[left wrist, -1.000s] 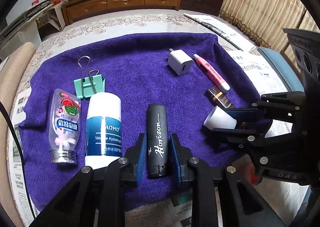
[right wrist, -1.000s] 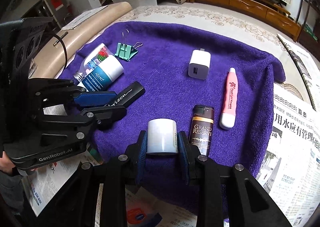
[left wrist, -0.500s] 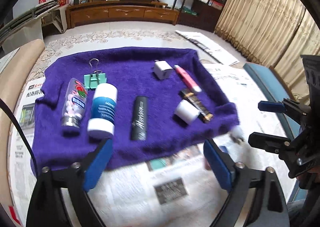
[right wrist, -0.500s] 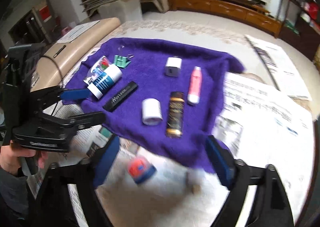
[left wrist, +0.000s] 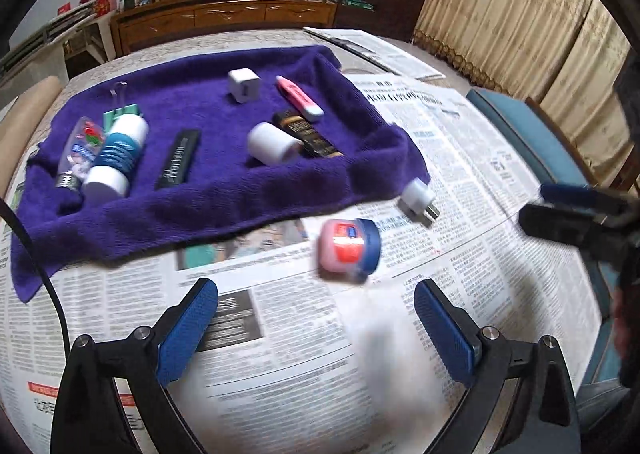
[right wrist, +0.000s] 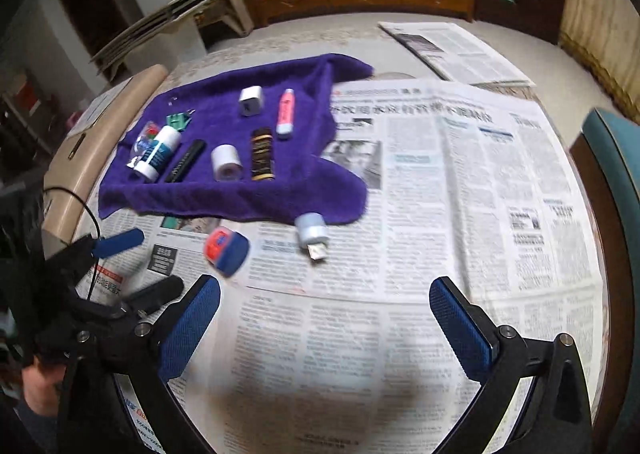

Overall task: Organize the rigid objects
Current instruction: 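Withdraw both tools from the towel toward the Vaseline jar and USB light, then grasp the red-and-blue Vaseline jar with the left tool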

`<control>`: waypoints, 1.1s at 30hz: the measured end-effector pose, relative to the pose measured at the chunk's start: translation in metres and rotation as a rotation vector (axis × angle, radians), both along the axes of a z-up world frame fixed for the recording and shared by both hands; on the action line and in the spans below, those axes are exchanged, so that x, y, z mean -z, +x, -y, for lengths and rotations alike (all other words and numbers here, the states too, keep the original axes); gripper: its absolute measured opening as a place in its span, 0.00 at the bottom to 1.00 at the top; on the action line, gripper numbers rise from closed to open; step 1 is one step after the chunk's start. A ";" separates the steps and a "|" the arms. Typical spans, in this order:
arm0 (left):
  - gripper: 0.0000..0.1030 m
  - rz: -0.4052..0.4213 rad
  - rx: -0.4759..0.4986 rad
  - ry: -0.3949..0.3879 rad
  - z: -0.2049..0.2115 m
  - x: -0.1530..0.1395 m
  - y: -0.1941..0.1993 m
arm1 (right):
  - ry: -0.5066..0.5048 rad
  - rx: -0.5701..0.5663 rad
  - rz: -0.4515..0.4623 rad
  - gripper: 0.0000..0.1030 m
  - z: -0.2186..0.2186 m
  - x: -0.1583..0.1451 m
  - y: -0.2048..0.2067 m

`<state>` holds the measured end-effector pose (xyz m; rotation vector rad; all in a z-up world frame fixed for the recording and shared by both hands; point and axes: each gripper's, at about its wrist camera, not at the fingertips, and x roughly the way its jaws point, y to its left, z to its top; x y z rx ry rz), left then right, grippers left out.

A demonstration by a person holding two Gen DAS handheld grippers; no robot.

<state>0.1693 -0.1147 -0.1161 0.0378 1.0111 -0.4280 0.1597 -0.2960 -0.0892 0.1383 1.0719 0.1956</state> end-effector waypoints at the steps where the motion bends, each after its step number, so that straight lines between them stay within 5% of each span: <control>1: 0.96 0.000 0.006 0.009 0.005 0.003 0.000 | -0.005 0.007 -0.003 1.00 0.004 0.000 -0.001; 12: 0.94 0.069 0.052 0.137 0.036 0.015 0.002 | 0.025 0.096 0.023 1.00 0.039 -0.016 -0.009; 24: 0.64 0.112 0.023 0.131 0.042 0.015 0.003 | 0.091 0.146 0.041 1.00 0.058 -0.025 -0.016; 29: 0.33 0.124 0.027 0.119 0.045 0.012 0.002 | 0.099 0.132 0.040 1.00 0.054 -0.028 -0.018; 33: 0.33 0.122 0.027 0.096 0.042 0.012 -0.001 | 0.101 0.118 0.041 1.00 0.051 -0.028 -0.019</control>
